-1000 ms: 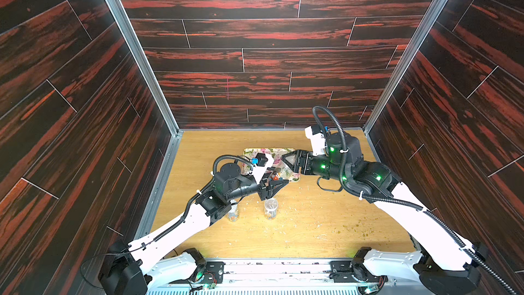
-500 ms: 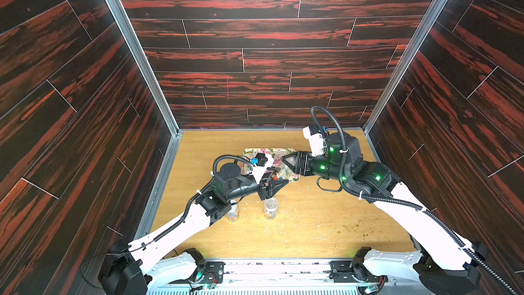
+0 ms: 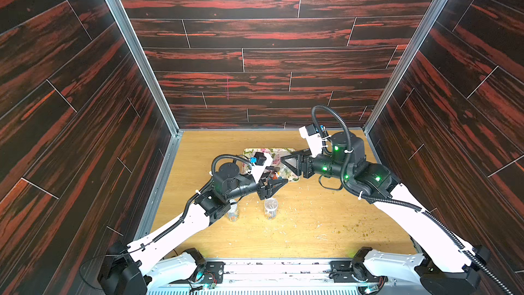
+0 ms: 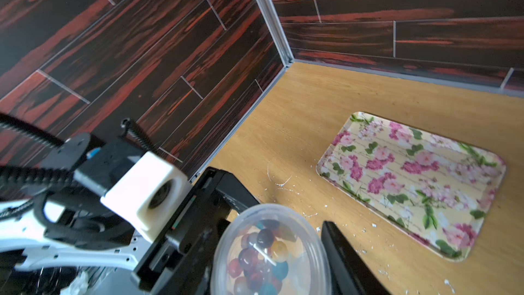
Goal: Pour the candies out of the jar
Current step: Unscrew the lid from the jar.
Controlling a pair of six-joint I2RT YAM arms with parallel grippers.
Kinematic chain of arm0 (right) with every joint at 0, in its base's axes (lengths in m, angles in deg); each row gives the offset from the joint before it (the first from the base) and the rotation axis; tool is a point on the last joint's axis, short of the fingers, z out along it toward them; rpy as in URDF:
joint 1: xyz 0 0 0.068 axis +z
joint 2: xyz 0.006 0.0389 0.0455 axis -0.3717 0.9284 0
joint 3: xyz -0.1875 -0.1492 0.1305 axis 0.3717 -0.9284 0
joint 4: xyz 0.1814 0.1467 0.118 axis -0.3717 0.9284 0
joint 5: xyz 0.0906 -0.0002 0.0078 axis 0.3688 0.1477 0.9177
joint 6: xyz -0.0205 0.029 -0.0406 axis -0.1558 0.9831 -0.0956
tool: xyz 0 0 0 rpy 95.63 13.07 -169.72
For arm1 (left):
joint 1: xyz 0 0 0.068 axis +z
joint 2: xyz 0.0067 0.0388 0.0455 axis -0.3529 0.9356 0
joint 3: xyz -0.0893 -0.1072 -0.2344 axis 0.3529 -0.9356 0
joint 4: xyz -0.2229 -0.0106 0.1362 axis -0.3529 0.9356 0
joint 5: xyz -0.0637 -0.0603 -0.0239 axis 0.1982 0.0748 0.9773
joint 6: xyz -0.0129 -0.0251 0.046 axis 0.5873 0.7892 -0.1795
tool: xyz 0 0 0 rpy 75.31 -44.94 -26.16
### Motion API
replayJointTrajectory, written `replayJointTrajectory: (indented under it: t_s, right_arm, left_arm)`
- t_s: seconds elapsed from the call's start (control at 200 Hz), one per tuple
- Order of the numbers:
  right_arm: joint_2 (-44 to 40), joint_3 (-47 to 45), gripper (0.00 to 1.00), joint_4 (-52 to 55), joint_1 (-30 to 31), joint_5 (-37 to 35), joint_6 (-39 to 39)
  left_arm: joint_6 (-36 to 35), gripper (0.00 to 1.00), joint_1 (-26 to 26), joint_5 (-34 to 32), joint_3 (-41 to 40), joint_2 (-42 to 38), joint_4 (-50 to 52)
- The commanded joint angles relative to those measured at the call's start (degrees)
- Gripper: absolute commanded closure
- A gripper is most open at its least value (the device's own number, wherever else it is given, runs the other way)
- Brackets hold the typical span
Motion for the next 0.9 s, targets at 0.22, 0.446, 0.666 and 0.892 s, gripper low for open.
replayJointTrajectory:
  t_s: [0.22, 0.446, 0.666, 0.892]
  right_arm:
    - [-2.2, -1.9, 0.54, -6.9, -7.8, 19.7, -5.8]
    - [-1.3, -0.6, 0.54, -6.4, -10.1, 19.0, -6.2]
    - [-3.0, -3.0, 0.53, -5.3, -12.8, 14.0, -6.4]
    - [-5.8, -9.7, 0.52, -5.3, -13.8, 4.4, -6.1]
  left_arm:
    - [2.6, 0.63, 0.0, 1.7, 0.8, -2.1, -2.4]
    - [2.4, 0.63, 0.0, 1.1, 0.7, -2.5, -2.0]
    - [1.9, 0.63, 0.0, 0.9, 0.6, -3.4, -1.0]
    - [1.8, 0.63, 0.0, 0.7, 0.5, -4.4, -0.4]
